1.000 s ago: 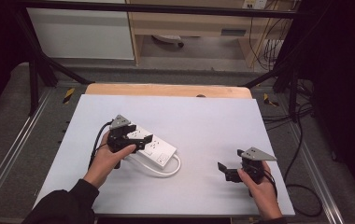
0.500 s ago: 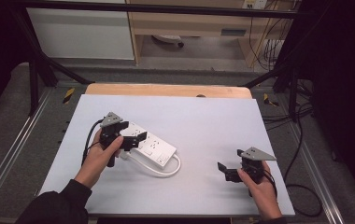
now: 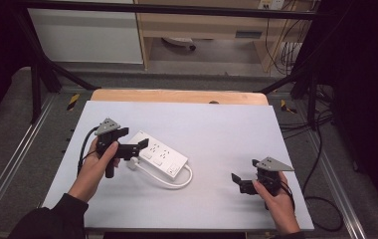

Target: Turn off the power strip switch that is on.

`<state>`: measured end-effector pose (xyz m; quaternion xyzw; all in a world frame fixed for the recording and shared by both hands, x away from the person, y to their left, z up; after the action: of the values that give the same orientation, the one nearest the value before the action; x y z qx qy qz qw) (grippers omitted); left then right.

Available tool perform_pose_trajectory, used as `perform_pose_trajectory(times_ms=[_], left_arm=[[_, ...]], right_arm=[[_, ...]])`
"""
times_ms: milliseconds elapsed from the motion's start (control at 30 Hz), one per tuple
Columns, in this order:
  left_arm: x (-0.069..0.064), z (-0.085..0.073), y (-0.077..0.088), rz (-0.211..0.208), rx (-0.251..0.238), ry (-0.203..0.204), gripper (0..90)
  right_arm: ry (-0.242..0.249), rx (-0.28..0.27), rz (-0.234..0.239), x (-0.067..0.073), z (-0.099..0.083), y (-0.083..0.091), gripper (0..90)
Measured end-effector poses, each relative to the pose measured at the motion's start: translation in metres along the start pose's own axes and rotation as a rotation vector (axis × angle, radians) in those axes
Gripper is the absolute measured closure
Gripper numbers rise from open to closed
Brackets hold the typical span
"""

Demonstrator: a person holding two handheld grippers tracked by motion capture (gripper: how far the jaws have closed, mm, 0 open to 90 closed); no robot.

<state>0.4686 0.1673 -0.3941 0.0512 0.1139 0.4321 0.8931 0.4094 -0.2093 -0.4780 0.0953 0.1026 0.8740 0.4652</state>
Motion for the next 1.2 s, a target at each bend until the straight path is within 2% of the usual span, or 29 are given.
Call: perform_pose_trajectory(times_ms=[500, 733, 1200], left_arm=[[0.001, 0.012, 0.014, -0.006, -0.041, -0.014, 6.8], [0.004, 0.016, 0.022, 0.004, -0.060, -0.015, 6.8], [0.007, 0.016, 0.045, 0.025, -0.058, -0.019, 7.0]], right_arm=[[0.000, 0.001, 0.000, 0.000, 0.000, 0.000, 2.9], [0.002, 0.002, -0.001, 0.000, 0.000, 0.000, 2.9], [0.002, 0.004, -0.002, 0.000, 0.000, 0.000, 2.9]])
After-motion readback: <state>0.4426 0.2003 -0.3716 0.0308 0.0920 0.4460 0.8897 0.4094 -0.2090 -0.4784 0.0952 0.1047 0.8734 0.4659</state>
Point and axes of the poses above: each handheld gripper's, and its own axes: y roughly backward along the jaws, z roughly out of its top, x roughly to its left, the point moved 8 cm from there along -y, roughly forward along the jaws, and after that the axes turned 14 degrees about -x, right-handed, at the moved point
